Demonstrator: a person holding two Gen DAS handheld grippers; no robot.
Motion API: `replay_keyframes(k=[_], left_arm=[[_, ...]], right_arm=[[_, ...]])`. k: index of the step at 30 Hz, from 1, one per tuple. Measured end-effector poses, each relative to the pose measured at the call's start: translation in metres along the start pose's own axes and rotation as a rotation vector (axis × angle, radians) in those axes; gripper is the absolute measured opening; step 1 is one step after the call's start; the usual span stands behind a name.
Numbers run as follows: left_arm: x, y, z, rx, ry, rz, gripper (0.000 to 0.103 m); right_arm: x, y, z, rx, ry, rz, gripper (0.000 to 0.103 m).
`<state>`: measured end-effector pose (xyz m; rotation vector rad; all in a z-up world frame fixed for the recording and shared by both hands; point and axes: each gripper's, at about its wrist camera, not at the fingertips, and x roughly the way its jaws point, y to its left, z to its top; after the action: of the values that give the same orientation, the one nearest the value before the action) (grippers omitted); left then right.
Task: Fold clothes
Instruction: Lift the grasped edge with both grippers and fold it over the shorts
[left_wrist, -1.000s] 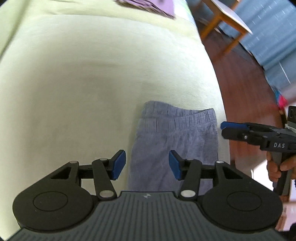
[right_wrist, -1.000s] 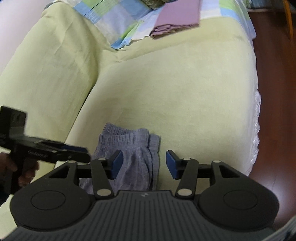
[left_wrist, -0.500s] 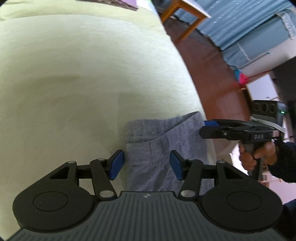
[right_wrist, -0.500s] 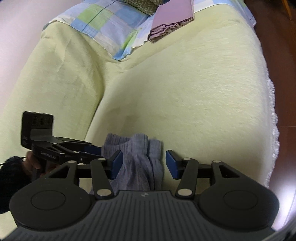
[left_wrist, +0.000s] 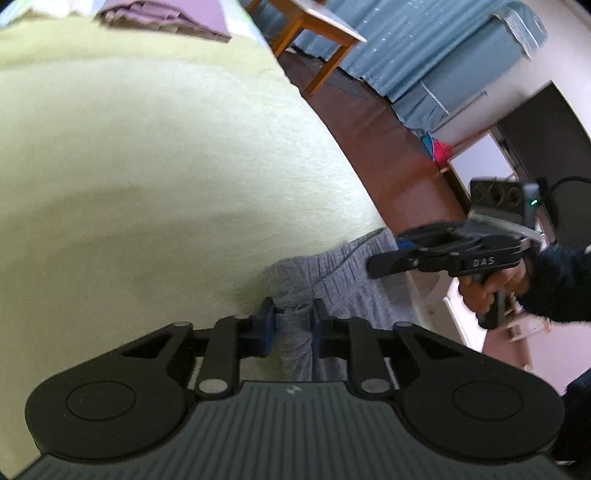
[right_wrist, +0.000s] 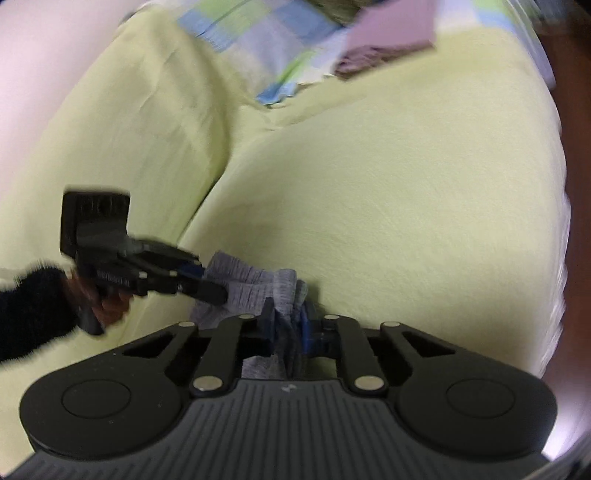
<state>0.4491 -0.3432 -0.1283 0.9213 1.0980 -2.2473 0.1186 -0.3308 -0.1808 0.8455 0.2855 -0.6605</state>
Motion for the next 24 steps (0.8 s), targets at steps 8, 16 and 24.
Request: replay_keyframes(k=[8,16,24], left_arm=[[-0.043,-0.055,-0.021,0.140,-0.121,0.121,0.010],[-0.103,-0.161,-0.105,0.214,-0.166,0.228,0.010],[-0.112,-0.228,-0.214,0.128,-0.152,0.309,0.010]], right_arm=[[-0.043,0.086,-0.006,-0.380,-0.096,-0.054,0.010],[-0.098,0.158,-0.052,-0.627,-0.068,0.054,0.010],[-0.124,0.200,-0.149,-0.743,0.006,0.160,0.010]])
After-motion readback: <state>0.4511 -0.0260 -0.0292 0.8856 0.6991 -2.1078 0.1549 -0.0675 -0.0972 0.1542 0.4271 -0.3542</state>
